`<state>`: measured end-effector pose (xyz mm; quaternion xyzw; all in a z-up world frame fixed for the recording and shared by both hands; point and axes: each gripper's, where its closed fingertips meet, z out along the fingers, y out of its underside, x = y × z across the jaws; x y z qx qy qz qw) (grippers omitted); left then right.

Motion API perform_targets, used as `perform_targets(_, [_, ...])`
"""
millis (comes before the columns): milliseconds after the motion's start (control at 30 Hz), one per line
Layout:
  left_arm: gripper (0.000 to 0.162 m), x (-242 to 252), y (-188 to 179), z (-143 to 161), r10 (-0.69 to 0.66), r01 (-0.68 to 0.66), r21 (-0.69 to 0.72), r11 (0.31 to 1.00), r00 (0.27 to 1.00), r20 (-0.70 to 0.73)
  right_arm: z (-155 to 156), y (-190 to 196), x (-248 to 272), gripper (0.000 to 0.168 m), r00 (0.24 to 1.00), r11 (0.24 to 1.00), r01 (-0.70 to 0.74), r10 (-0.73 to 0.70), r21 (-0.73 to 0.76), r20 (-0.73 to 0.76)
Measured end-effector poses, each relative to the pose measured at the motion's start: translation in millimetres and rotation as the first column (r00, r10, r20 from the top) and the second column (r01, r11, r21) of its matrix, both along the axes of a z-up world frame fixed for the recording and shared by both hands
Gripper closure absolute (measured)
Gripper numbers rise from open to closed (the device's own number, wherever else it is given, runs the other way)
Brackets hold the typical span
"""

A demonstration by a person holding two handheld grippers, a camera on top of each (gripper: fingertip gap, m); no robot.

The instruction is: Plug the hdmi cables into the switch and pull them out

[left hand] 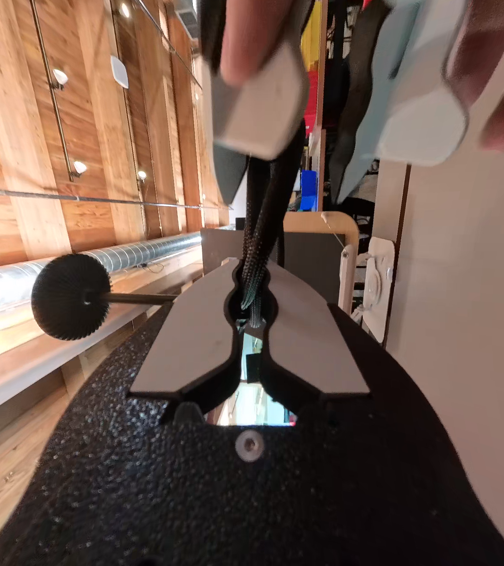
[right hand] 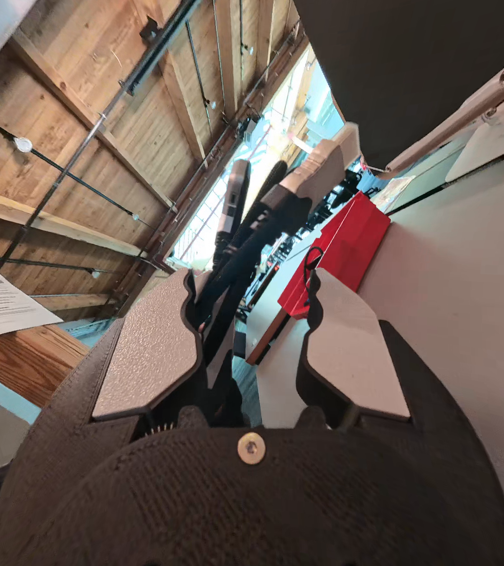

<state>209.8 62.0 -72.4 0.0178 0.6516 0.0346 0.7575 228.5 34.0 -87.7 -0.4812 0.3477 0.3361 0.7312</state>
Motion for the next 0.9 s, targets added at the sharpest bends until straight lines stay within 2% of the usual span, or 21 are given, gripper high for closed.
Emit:
perform_targets(33, [0.155,-1.8,-5.3,-1.5,-0.009,0.009,0.011,1.000,1.000,0.004,1.1,0.7,-1.5,0.096,1.000,1.000,-0.018,0.018,0.017,0.002])
perform_targets(67, [0.155,-3.2,-9.3,-2.9,-0.021,0.021,0.021,1.000,1.000,0.008,6.2,-1.6,-0.4,0.103,1.000,0.998,-0.020,0.021,0.065,-0.012])
perform_targets(133, [0.155,-5.6,-15.4,-5.2,-0.052,0.051,0.034,0.998,0.999,0.017,17.7,-9.4,1.2,0.139,1.000,0.983,-0.018,0.021,0.181,-0.016])
perform_targets(233, [0.155,-6.5,-18.0,-7.8,-0.050,0.048,0.057,0.997,0.998,0.039,21.6,-11.3,-1.1,0.147,0.999,0.977,-0.051,0.050,0.209,0.010])
perform_targets(333, [0.154,-2.8,-16.4,-16.0,-0.053,0.053,-0.021,0.998,0.999,-0.006,33.5,-14.3,-9.8,0.151,0.974,0.986,0.000,-0.038,0.165,0.225])
perform_targets(433, [0.147,0.0,-17.0,-20.2,-0.070,0.066,-0.120,0.991,0.997,-0.030,53.0,-20.8,-21.8,0.152,0.869,0.986,0.105,-0.152,0.126,0.471])
perform_targets(533, [0.117,0.1,-22.3,-22.4,-0.118,0.107,-0.227,0.968,0.992,-0.035,73.5,-35.9,-31.9,0.152,0.635,0.960,0.258,-0.255,0.111,0.729])
perform_targets(567, [0.108,0.0,-25.0,-25.7,-0.146,0.127,-0.272,0.954,0.988,-0.049,79.6,-40.3,-35.9,0.153,0.579,0.953,0.281,-0.263,0.114,0.772])
perform_targets(633, [0.100,-2.6,-33.7,-36.3,-0.228,0.170,-0.418,0.892,0.969,-0.094,83.8,-43.0,-40.8,0.153,0.498,0.942,0.320,-0.256,0.098,0.829])
perform_targets(667, [0.100,-3.3,-36.3,-41.6,-0.252,0.169,-0.484,0.859,0.961,-0.112,83.3,-41.7,-44.0,0.153,0.475,0.943,0.321,-0.245,0.092,0.845])
perform_targets(733, [0.098,-1.3,-35.2,-49.3,-0.241,0.148,-0.514,0.845,0.963,-0.119,80.3,-36.5,-48.9,0.153,0.463,0.951,0.303,-0.210,0.069,0.861])
perform_targets(833, [0.106,2.0,-22.9,-52.8,-0.151,0.116,-0.365,0.924,0.986,-0.068,64.7,-28.2,-43.6,0.153,0.432,0.939,0.340,-0.107,-0.051,0.896])
perform_targets(900, [0.119,5.1,-9.8,-62.7,-0.105,0.074,-0.291,0.954,0.990,-0.091,62.0,-29.9,-40.9,0.153,0.453,0.937,0.336,-0.072,-0.095,0.889])
